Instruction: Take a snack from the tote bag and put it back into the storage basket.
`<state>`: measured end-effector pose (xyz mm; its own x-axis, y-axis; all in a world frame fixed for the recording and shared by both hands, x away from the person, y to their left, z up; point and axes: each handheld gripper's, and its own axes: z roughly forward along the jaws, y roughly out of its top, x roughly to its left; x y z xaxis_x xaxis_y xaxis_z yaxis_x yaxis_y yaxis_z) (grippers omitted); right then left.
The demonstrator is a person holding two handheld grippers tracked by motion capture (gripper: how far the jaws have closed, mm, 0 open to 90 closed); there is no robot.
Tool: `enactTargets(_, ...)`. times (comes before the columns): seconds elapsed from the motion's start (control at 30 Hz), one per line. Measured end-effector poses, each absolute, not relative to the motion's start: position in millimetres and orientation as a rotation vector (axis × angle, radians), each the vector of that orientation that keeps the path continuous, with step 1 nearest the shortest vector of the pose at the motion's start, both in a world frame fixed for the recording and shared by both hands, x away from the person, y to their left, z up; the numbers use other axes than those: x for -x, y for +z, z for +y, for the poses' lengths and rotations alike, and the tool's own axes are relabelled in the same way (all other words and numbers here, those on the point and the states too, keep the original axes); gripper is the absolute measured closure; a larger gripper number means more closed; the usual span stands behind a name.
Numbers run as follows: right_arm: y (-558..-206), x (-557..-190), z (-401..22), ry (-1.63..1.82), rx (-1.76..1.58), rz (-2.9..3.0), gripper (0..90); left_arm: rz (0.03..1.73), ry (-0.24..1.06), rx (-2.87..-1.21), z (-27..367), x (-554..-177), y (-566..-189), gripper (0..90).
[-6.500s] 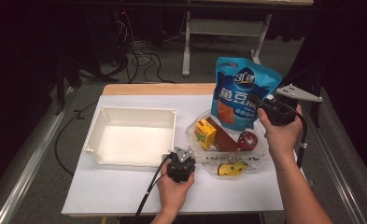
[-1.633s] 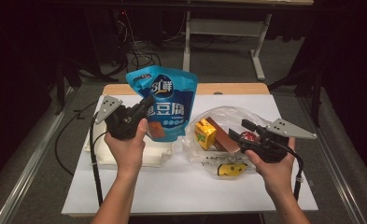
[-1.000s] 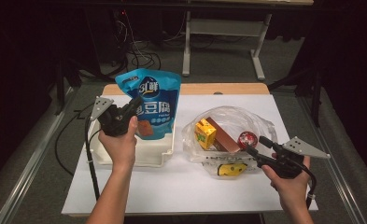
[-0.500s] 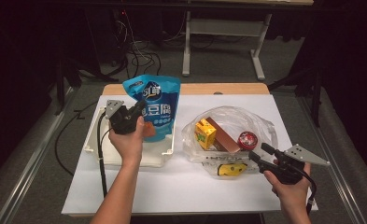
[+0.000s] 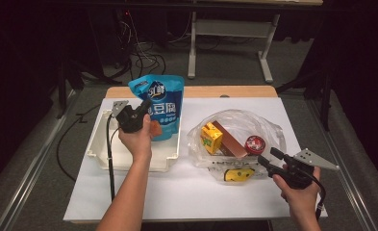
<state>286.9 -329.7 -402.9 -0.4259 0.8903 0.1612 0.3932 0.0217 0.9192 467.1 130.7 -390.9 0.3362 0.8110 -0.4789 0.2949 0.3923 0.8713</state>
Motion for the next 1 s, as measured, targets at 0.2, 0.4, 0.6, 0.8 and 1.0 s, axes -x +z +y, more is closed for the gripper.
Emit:
enactTargets(0.2,-404,-287,-328,1.384,-1.309,1.842,38.9,1.223,0.467,-1.133,132,-468,-393,90.0)
enactTargets(0.4,-407,-288,-327,1.374,-1.309,1.856,38.8,1.207,0.518,-1.167,132,-462,-398,89.6)
enactTargets(0.6,-410,-289,-322,1.353,-1.305,1.880,38.4,1.195,0.560,-1.226,136,-455,-399,77.0)
enactTargets(0.8,-411,-288,-320,1.340,-1.295,1.887,39.0,1.209,0.541,-1.271,146,-450,-402,58.7)
enactTargets(1.0,-413,-286,-323,1.329,-1.312,1.886,38.2,1.251,0.556,-1.332,151,-440,-404,35.7)
